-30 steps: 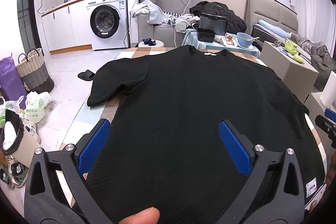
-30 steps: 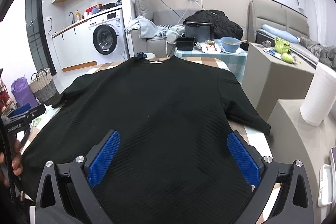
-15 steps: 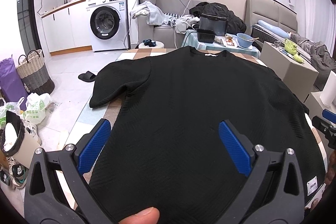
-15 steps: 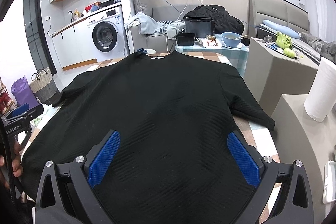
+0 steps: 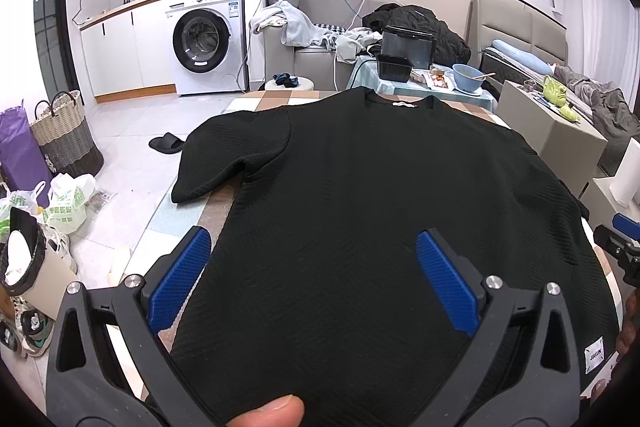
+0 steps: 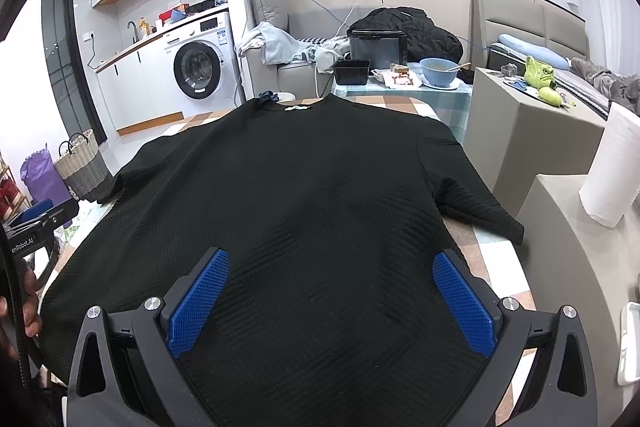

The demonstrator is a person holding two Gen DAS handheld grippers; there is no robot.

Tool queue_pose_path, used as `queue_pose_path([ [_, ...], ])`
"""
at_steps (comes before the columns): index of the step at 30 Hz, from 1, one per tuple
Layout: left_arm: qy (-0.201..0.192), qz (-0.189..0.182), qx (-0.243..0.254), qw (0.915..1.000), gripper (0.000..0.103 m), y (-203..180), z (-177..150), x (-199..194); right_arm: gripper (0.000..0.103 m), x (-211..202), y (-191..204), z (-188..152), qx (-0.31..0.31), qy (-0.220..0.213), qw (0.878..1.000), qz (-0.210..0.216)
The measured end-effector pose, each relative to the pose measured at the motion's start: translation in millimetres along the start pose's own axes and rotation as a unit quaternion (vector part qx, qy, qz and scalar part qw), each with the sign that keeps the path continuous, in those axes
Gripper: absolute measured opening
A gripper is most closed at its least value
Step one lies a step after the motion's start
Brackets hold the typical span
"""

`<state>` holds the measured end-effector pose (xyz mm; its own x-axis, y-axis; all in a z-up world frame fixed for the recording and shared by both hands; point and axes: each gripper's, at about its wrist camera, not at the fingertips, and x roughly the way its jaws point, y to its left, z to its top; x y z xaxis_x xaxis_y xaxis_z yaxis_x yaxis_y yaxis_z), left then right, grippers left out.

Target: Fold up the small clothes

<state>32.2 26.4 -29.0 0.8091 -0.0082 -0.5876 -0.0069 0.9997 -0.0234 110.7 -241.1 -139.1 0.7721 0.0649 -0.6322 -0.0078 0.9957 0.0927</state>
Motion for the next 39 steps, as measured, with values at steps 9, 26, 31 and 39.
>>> queue_pose_path([
  [9,0.0,-0.001,0.001,1.0,0.102,2,1,2,0.103,-1,1,2,-0.009,-0.009,1.0,-0.008],
  [26,0.01,0.02,-0.003,0.9997,0.102,-1,7,1,0.103,-11,-7,10,0.005,-0.027,1.0,-0.005],
  [31,0.028,0.03,-0.004,0.9992,0.102,2,6,7,0.103,-11,-6,12,0.004,-0.027,1.0,0.014],
  [39,0.045,0.033,-0.005,0.9984,0.102,5,9,18,0.103,-14,-7,21,0.013,-0.049,0.999,0.019],
])
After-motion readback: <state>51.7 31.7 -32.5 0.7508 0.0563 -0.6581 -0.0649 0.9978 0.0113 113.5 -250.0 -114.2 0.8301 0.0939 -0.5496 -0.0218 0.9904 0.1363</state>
